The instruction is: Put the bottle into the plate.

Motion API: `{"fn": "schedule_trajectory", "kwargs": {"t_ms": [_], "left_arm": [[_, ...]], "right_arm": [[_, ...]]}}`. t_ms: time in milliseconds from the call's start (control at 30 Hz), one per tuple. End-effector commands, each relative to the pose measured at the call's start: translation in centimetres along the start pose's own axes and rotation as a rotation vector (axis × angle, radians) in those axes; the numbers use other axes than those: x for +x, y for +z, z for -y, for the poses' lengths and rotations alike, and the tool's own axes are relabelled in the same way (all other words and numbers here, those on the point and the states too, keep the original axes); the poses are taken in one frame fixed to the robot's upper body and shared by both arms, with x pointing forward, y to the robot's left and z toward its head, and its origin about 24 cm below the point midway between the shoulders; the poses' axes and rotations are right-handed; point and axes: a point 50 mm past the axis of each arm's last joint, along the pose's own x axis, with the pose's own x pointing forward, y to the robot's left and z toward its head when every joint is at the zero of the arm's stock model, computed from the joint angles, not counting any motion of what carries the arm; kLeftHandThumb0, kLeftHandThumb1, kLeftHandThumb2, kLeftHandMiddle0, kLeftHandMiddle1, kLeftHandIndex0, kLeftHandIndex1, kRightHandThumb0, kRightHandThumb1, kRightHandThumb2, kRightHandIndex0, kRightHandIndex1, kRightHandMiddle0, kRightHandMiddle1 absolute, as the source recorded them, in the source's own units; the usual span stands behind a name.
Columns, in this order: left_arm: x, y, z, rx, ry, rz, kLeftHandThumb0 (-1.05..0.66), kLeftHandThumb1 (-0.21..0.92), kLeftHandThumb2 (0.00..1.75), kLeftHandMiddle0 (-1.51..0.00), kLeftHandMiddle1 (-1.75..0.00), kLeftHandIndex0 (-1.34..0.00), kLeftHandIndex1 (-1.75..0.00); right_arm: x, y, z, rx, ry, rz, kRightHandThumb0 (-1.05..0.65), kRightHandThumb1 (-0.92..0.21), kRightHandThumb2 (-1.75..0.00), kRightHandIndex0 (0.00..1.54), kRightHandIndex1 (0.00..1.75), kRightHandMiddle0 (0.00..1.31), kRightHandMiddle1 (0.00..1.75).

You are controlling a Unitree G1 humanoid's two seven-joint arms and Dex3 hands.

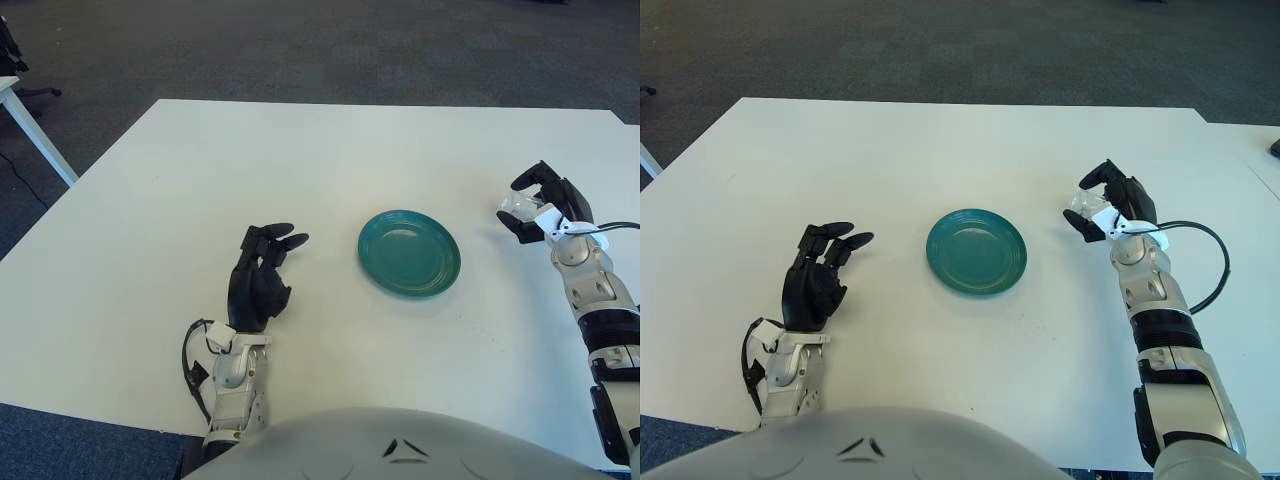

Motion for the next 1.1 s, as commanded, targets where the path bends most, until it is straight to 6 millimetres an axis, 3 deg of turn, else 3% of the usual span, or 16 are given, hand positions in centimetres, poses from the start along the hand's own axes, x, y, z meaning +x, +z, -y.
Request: {"fn": "schedule_trajectory", "kwargs": {"t_ms": [0, 800, 900, 1067], "left_arm": [[-2.2, -2.2, -0.2, -0.045, 0.071, -0.11, -0.6, 0.92, 0.81, -0.49, -0.87, -0.22, -1.19], [-2.2, -2.2, -0.2, -0.046, 0.07, -0.108, -0.6, 0.92, 0.81, -0.5, -0.86, -0.22, -1.19], [-2.2, -2.2, -0.2, -0.046, 0.07, -0.108, -0.6, 0.92, 0.81, -0.5, -0.86, -0.22, -1.19], [-2.0, -2.2, -0.3, -0.046, 0.07, -0.107, -0.6, 0.92, 0.81, -0.5, -0.86, -0.22, -1.19]], "right_arm": [[0.0, 0.2, -0.1, 0.004, -0.004, 0.015, -0.53, -0.17, -1.49, 1.21, 1.75, 0.73, 1.75], [0.0, 1.2, 0.7, -0.056, -0.006, 0.09, -0.54, -0.15, -1.52, 1.23, 1.75, 0.75, 1.75], [0.1, 1.8, 1.0, -0.085, -0.012, 0.121, -0.54, -0.14, -1.53, 1.23, 1.75, 0.75, 1.75], [1.1, 4.4, 2.9, -0.149, -0.044, 0.214, -0.54, -0.14, -1.53, 1.23, 1.75, 0.75, 1.75]]}}
